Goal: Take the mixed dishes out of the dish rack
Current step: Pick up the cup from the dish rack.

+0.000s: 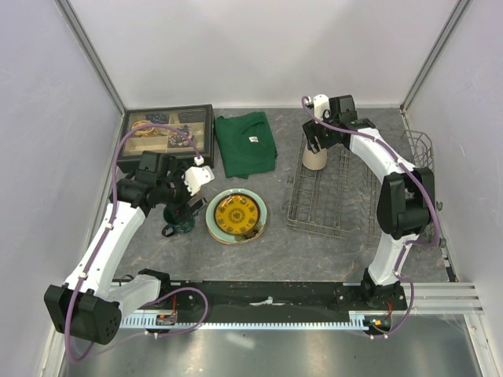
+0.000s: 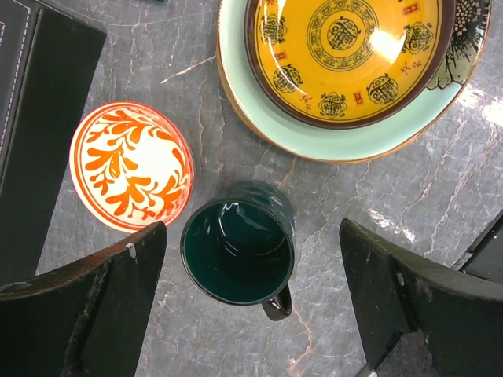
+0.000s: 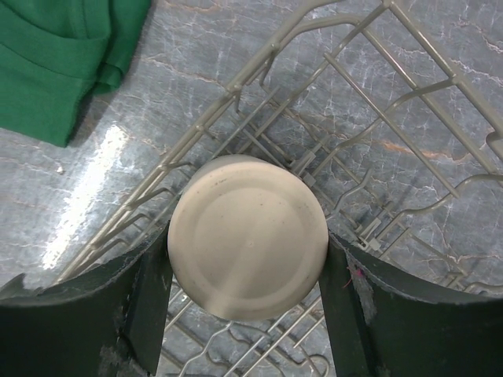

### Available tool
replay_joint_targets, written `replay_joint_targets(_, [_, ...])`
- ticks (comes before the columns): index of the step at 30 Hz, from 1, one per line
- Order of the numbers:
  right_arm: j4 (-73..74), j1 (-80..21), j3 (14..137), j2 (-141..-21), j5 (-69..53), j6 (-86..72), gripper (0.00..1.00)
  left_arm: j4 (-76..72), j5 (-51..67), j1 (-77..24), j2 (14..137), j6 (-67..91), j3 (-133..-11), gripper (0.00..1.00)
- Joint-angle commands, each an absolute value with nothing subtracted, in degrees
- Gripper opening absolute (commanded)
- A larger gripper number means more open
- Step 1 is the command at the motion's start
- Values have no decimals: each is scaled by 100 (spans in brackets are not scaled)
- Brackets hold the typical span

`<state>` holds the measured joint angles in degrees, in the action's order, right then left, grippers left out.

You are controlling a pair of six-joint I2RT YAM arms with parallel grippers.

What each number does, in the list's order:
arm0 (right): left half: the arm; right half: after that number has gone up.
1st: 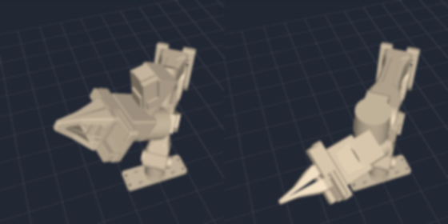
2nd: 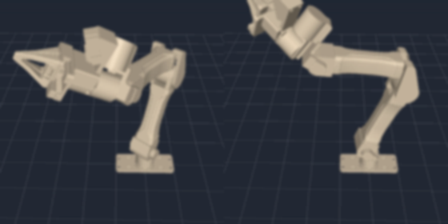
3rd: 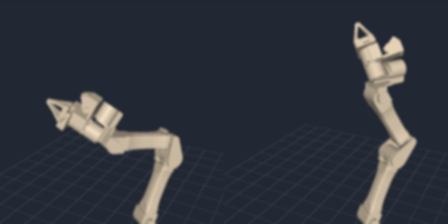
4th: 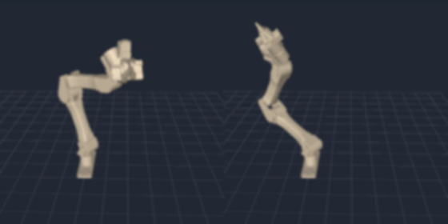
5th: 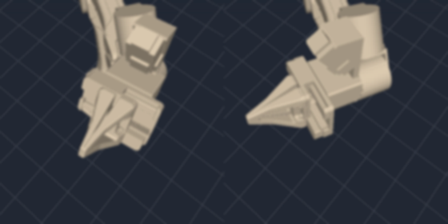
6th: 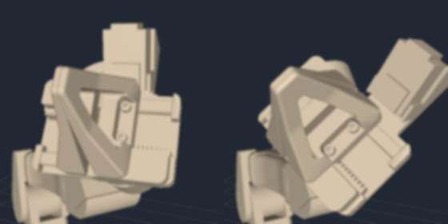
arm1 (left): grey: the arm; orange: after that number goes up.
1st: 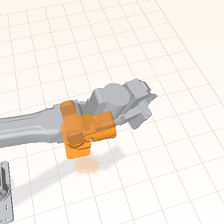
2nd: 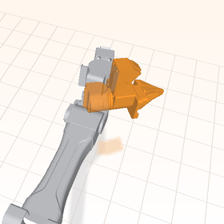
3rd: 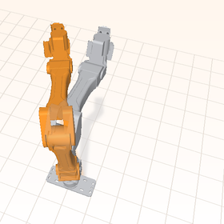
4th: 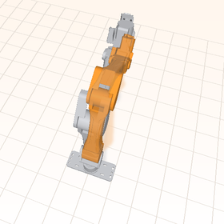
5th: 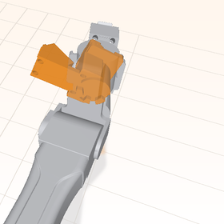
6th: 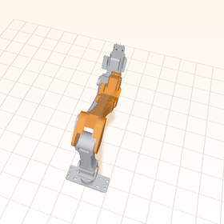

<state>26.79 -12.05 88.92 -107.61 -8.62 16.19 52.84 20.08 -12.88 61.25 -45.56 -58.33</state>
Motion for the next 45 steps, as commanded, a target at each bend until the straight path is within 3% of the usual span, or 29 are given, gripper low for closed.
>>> replay_joint_targets(1, [2698,-1222,9228,-10362,-1028,1468,54,5010,2223,-1301,6161,-4342,-5862,97])
replay_joint_targets(15, [3155,-1222,9764,-9923,-704,1327,53,4650,2566,-1301,6214,-3868,-6134,97])
replay_joint_targets(23, [3445,-1178,9967,-9405,-711,1055,55,3466,3339,-1301,6161,-3043,-6223,96])
replay_joint_targets(36, [3279,-71,9862,-9404,-4752,-816,51,943,4271,-1301,6530,-863,-6284,95])
replay_joint_targets(42, [1954,-35,9196,-9361,-6563,-2193,48,256,4491,-1336,7048,121,-6556,93])
replay_joint_targets(45, [462,-35,8608,-9194,-6977,-3134,47,-227,4483,-1415,7146,527,-6583,91])
